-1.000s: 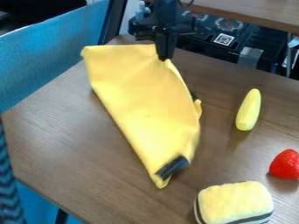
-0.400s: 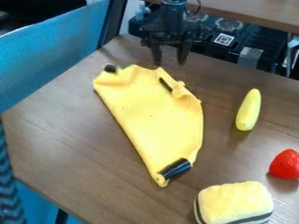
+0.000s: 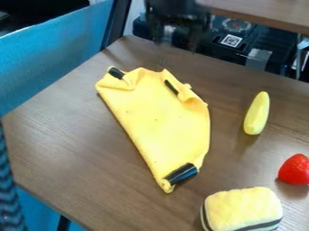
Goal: Folded the cloth from the bottom left to top right
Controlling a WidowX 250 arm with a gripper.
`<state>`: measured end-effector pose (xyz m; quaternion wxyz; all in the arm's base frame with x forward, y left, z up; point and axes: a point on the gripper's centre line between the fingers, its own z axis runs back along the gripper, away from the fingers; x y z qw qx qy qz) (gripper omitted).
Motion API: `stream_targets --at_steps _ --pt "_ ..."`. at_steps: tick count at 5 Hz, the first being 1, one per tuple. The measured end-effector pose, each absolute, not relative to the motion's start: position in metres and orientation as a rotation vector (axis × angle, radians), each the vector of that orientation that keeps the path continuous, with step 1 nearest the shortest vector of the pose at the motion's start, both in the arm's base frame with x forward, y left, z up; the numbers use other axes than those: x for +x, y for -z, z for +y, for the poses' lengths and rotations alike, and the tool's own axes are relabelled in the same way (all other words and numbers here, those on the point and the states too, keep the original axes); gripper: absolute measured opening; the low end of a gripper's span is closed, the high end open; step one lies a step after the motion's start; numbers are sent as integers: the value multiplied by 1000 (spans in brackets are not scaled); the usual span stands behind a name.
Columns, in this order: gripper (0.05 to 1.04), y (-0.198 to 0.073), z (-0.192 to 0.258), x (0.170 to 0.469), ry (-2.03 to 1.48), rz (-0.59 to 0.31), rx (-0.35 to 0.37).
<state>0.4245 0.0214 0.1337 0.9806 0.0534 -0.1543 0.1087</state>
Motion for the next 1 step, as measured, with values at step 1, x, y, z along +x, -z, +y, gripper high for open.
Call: stream_targets --at_steps 1 --pt "1001 -157 27 398 73 -215 167"
